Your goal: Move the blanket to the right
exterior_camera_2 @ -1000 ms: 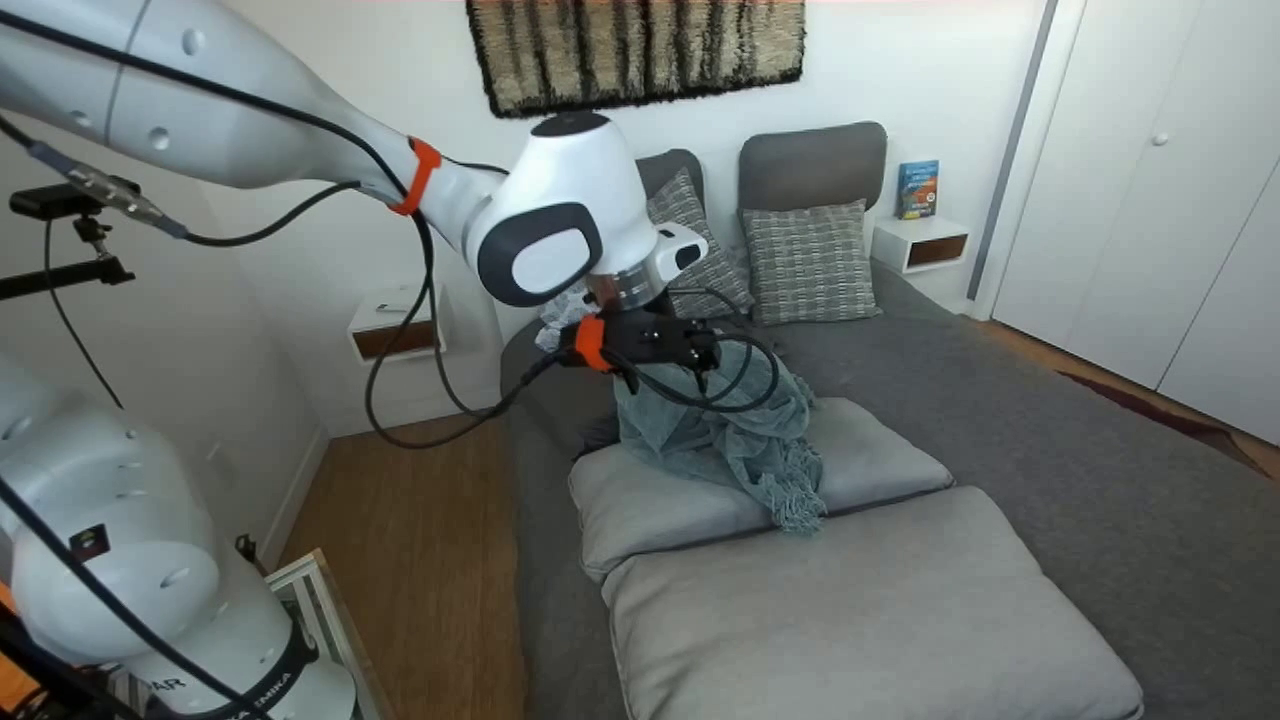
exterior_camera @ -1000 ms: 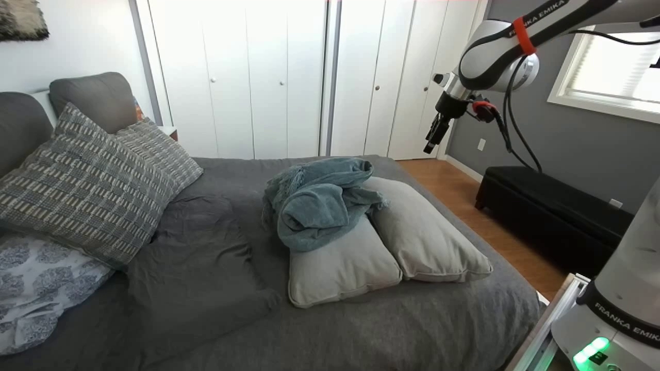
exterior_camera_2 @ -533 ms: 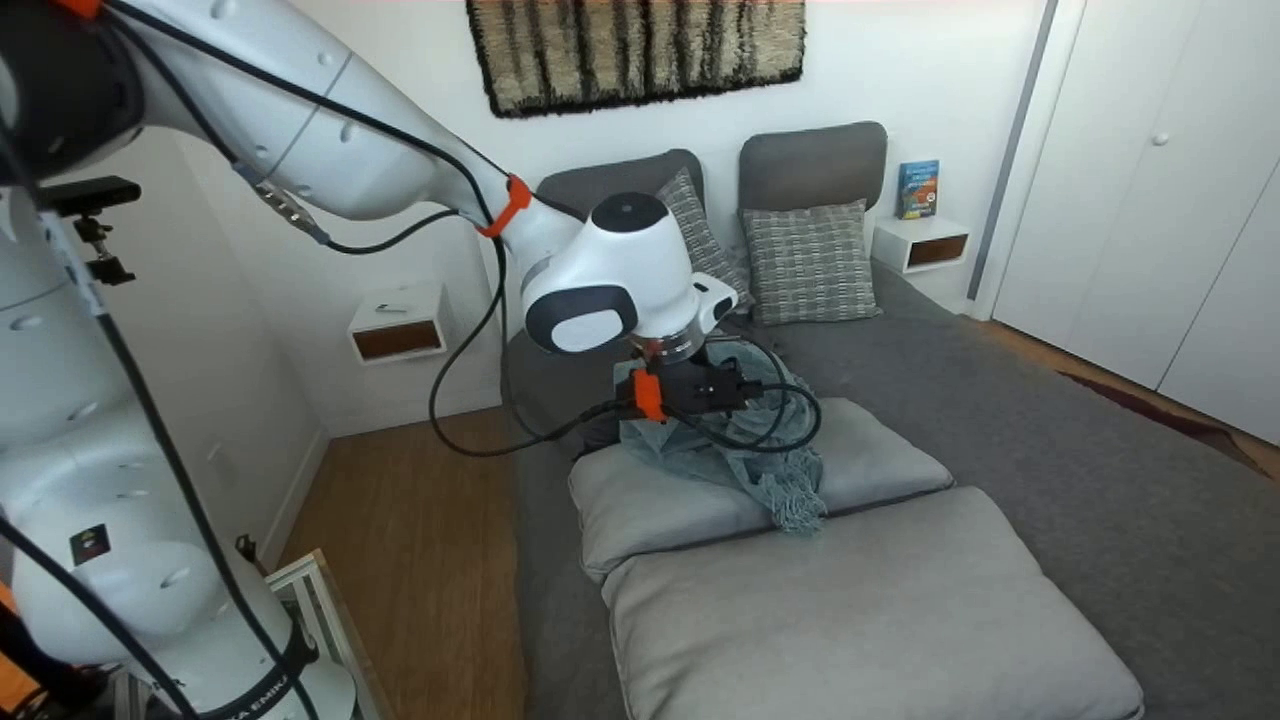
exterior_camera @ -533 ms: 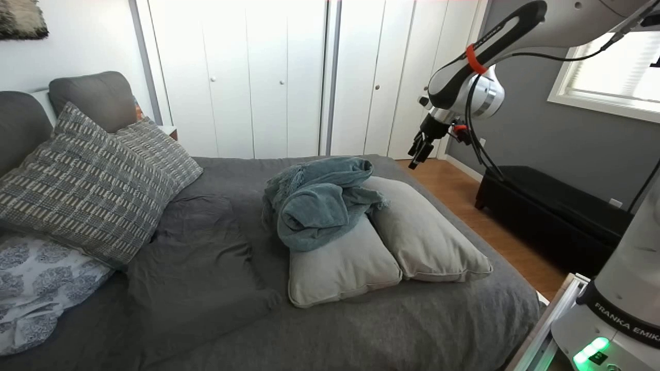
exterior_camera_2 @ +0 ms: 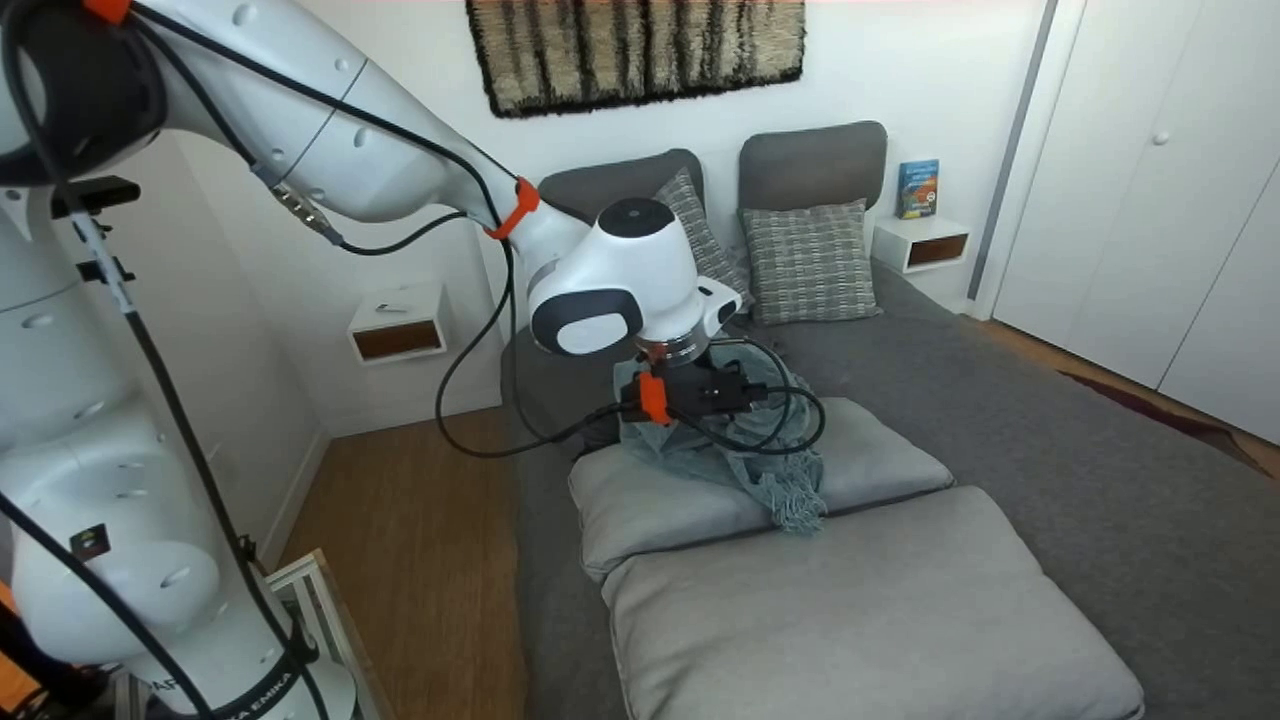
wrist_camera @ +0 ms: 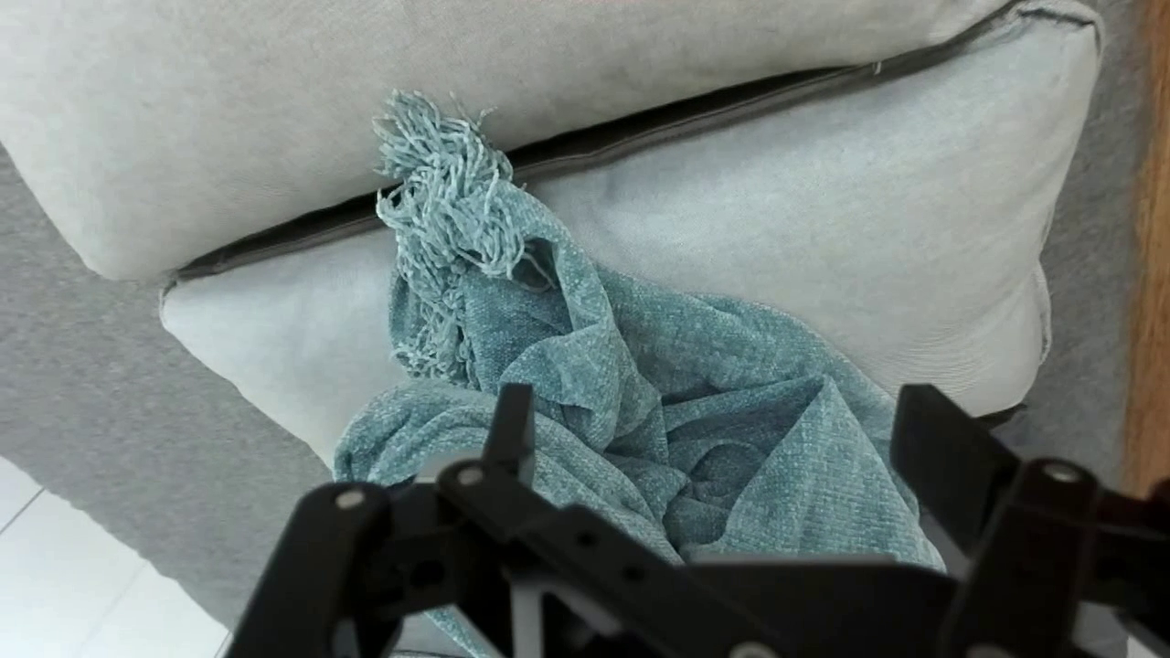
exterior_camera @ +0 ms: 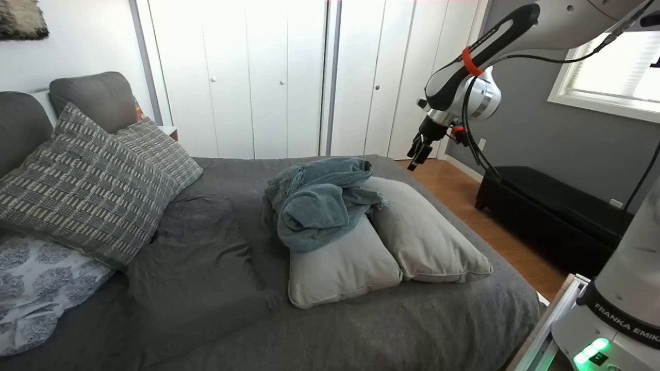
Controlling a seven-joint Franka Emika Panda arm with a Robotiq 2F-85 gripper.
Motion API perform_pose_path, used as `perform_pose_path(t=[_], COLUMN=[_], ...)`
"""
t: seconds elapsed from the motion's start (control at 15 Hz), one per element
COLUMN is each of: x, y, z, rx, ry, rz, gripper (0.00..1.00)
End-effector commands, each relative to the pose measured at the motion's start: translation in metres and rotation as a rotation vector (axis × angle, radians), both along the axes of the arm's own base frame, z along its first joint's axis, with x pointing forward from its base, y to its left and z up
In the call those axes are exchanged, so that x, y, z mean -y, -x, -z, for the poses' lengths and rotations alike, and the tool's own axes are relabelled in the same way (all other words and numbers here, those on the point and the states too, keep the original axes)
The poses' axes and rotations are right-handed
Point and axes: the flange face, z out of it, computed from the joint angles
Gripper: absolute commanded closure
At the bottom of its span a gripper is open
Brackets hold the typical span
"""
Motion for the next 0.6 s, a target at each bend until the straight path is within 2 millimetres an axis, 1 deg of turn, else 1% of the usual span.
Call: perform_pose_path(t=[0.0, 0.13, 0.2, 0.33, 0.4, 0.53], x=[0.0, 0.01, 0.016, 0.022, 0.03, 0.037], y=[0.0, -0.009, -0.012, -0.02, -0.025, -0.036], z=[0.0, 0.01, 0.019, 0.037, 0.05, 0.066], rx=[0.0, -0.023, -0.033, -0.061, -0.07, -0.074], ry=[0.0, -0.003, 0.012, -0.022, 0.002, -0.01], rz=[0.0, -0.016, -0.014, -0.034, -0.027, -0.046], gripper=[0.0, 0.0, 0.0, 0.0, 0.0, 0.0])
